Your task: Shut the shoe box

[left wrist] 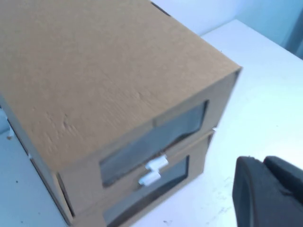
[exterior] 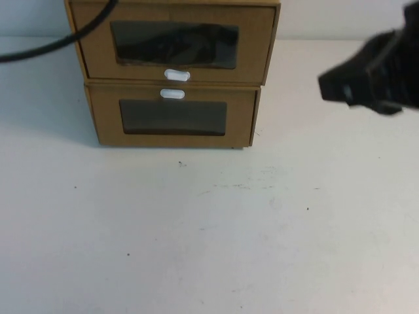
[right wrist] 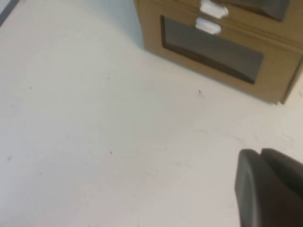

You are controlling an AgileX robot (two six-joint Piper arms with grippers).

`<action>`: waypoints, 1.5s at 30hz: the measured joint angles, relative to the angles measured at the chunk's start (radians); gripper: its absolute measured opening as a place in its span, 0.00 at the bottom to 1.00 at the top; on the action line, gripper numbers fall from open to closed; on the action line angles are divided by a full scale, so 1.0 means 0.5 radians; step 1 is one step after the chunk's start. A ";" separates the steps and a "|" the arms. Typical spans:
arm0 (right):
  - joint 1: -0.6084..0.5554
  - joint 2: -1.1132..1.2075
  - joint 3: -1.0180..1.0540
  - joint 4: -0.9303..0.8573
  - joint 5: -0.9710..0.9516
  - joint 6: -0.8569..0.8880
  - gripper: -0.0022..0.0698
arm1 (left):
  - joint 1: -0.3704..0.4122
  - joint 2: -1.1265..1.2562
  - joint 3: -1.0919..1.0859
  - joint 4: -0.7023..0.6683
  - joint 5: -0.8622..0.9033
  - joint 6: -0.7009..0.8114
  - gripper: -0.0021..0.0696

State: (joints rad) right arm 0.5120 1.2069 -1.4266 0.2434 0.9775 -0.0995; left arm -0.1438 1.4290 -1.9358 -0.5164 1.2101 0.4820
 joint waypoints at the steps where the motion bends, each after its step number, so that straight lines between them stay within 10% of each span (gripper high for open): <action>1: 0.000 -0.120 0.118 -0.020 -0.032 0.018 0.01 | 0.000 -0.128 0.129 -0.009 -0.046 0.016 0.03; 19: 0.000 -1.922 1.769 -0.164 -0.628 0.349 0.01 | -0.005 -2.490 2.903 -0.148 -1.753 0.181 0.03; 31: 0.000 -2.084 2.605 -0.171 -1.815 0.364 0.01 | -0.005 -2.686 3.629 -0.153 -2.038 0.431 0.03; 45: 0.000 -2.084 2.884 -0.104 -1.853 0.364 0.01 | -0.005 -2.682 3.923 -0.157 -2.131 0.436 0.03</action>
State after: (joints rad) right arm 0.5120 0.1650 0.0154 0.1912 0.0508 0.0824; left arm -0.1465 0.0880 0.0259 -0.5948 0.1447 0.7000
